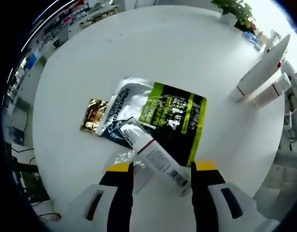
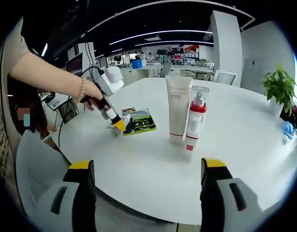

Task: Arrange the skincare products in the storage area until every visible bottle or jar stands upright without overlapping.

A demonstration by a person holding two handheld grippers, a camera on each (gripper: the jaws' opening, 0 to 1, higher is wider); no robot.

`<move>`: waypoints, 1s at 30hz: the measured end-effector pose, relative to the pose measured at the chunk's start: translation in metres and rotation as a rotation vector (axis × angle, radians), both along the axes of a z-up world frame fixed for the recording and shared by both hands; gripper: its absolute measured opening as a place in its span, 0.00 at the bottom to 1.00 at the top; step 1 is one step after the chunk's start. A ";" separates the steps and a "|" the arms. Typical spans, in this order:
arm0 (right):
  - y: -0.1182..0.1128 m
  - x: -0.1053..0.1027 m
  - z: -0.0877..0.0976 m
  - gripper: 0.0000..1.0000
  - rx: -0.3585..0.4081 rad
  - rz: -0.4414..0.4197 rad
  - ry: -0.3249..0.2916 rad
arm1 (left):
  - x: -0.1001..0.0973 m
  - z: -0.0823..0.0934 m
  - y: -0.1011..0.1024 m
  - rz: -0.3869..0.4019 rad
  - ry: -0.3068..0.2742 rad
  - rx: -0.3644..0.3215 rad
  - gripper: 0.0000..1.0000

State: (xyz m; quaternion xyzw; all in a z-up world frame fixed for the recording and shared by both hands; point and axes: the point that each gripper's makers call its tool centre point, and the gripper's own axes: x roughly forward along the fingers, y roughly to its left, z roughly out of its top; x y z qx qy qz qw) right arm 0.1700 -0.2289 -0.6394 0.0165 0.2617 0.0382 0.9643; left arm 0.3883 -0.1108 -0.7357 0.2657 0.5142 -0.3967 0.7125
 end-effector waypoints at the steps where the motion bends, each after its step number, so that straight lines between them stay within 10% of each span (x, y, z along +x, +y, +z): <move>1: 0.000 0.000 -0.001 0.91 -0.002 0.000 0.003 | 0.000 -0.001 0.000 -0.006 -0.001 0.001 0.40; 16: 0.000 0.000 -0.001 0.90 -0.017 -0.002 0.012 | 0.000 -0.008 0.007 -0.013 0.020 0.019 0.16; 30: 0.004 -0.001 -0.004 0.89 -0.024 0.027 0.029 | -0.005 0.003 0.007 0.073 0.086 -0.073 0.15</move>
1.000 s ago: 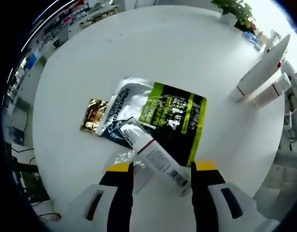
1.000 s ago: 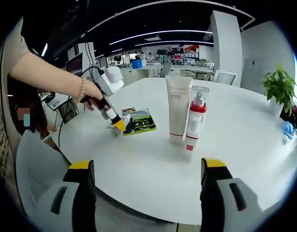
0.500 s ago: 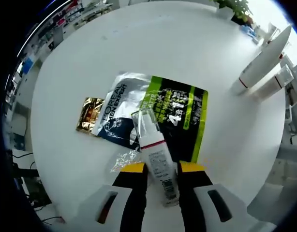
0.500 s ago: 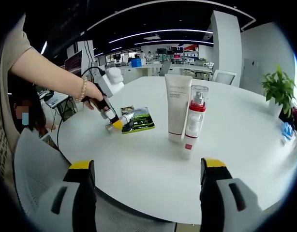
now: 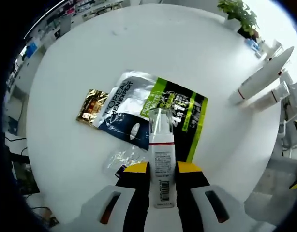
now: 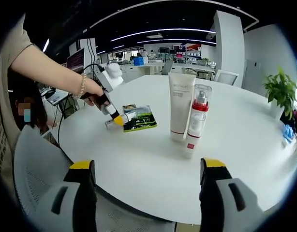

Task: Arrange the skincare products in the storage area until every visible bottle or jar stands upright without overlapping.

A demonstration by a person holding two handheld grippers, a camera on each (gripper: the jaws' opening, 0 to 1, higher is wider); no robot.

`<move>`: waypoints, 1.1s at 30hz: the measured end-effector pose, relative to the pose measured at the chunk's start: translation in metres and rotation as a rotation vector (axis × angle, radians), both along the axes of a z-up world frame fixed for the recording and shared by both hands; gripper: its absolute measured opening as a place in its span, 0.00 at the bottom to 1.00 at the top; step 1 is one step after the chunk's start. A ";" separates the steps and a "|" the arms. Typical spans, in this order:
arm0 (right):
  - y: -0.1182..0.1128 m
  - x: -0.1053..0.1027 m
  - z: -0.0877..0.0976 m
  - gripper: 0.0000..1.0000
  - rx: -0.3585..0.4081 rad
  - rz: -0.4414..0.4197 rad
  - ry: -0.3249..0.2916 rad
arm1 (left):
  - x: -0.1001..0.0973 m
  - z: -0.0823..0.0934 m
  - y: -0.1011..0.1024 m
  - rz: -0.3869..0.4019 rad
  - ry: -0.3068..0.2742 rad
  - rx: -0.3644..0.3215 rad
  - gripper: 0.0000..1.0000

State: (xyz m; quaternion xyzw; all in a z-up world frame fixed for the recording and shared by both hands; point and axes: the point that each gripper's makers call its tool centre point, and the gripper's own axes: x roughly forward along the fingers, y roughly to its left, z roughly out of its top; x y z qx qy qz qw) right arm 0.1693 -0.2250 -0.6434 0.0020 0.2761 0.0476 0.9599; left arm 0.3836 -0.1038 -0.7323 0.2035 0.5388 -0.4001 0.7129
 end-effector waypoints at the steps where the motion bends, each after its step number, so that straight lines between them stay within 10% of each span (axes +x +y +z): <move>1: 0.001 0.000 0.000 0.89 0.001 0.004 0.001 | 0.000 0.002 0.001 0.007 0.003 -0.008 0.15; 26: 0.018 0.000 0.004 0.88 0.070 0.074 -0.002 | -0.045 0.051 0.000 0.169 0.149 -0.314 0.15; 33: 0.044 -0.001 0.016 0.88 0.248 0.181 -0.024 | -0.079 0.091 -0.019 0.082 0.226 -0.584 0.16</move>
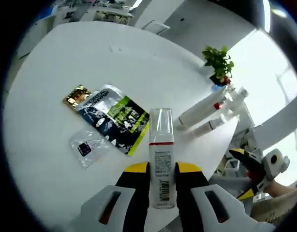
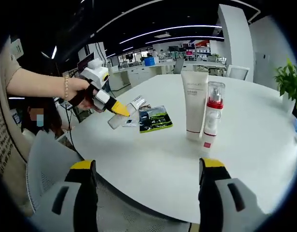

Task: Arrange the skincare products in the storage area until every visible bottle or jar stands upright without overlapping.

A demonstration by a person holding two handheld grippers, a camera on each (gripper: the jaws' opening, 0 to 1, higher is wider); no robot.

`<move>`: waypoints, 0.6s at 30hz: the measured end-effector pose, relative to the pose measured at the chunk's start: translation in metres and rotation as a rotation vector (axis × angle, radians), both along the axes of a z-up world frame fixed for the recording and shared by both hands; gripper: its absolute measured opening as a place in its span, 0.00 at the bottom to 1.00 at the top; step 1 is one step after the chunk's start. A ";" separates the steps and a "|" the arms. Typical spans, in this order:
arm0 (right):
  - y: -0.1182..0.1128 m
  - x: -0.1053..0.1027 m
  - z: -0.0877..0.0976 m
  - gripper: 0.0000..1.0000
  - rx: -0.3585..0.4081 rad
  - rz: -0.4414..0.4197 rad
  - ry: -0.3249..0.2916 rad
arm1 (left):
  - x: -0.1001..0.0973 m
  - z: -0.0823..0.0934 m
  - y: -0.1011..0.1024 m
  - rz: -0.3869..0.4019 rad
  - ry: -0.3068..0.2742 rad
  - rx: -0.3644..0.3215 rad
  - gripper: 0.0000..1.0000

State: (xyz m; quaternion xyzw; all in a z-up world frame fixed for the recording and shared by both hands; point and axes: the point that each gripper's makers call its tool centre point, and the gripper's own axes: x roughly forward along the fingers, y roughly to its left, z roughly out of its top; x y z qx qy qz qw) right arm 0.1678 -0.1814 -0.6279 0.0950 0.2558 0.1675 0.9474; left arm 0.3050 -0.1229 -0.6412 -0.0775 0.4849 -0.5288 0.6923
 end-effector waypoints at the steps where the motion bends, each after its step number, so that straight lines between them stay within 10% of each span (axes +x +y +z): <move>1: 0.006 0.000 0.006 0.87 0.052 0.023 -0.014 | -0.005 0.006 -0.002 -0.009 0.008 -0.032 0.16; 11: 0.017 0.021 0.094 0.82 0.408 0.051 -0.209 | -0.058 0.074 -0.009 -0.132 0.069 -0.334 0.16; 18: 0.032 0.033 0.140 0.61 0.539 0.120 -0.287 | -0.093 0.123 -0.006 -0.217 0.125 -0.515 0.16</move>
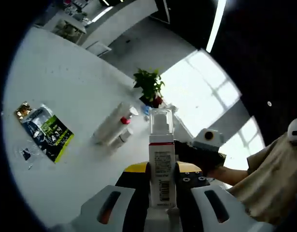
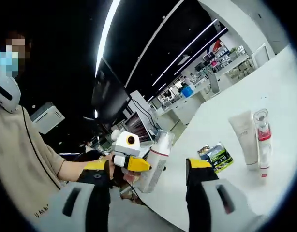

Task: Arrange the skincare products in the storage area until every visible bottle or jar stands upright without overlapping.

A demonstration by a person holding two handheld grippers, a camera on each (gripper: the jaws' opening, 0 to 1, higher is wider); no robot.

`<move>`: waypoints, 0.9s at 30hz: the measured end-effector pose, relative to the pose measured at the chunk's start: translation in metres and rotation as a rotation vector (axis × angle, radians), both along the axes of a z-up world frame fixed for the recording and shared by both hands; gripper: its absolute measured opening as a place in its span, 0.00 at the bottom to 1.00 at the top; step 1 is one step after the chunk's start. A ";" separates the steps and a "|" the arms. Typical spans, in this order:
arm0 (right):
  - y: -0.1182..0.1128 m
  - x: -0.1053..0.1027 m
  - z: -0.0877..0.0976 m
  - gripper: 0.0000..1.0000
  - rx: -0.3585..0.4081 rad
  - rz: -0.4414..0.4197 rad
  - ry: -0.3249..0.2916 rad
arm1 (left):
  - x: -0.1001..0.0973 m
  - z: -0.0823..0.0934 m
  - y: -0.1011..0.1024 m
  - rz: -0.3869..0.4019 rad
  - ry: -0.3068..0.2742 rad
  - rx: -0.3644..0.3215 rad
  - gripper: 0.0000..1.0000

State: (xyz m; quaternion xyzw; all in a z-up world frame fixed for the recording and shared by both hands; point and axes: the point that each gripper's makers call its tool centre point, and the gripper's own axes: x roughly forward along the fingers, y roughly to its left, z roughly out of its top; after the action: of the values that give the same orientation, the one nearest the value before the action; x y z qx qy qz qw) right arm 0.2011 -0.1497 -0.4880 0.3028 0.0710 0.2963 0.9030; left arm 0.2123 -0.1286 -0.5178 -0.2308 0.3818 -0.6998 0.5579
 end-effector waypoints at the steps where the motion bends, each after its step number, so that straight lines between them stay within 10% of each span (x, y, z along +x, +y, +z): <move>1: 0.002 0.001 0.004 0.59 0.015 0.010 -0.008 | -0.004 0.005 0.000 -0.014 0.002 -0.020 0.16; 15: 0.025 -0.008 0.023 0.22 0.117 0.154 -0.014 | -0.046 0.038 -0.007 -0.178 0.003 -0.135 0.16; 27: 0.011 -0.006 0.019 0.21 0.111 0.093 0.052 | -0.051 0.037 -0.018 -0.233 0.060 -0.127 0.16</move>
State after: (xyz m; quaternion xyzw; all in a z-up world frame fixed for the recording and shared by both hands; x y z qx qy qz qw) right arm 0.1951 -0.1386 -0.4692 0.3564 0.0919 0.3337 0.8679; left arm 0.1612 -0.1465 -0.4811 -0.2408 0.3773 -0.7754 0.4455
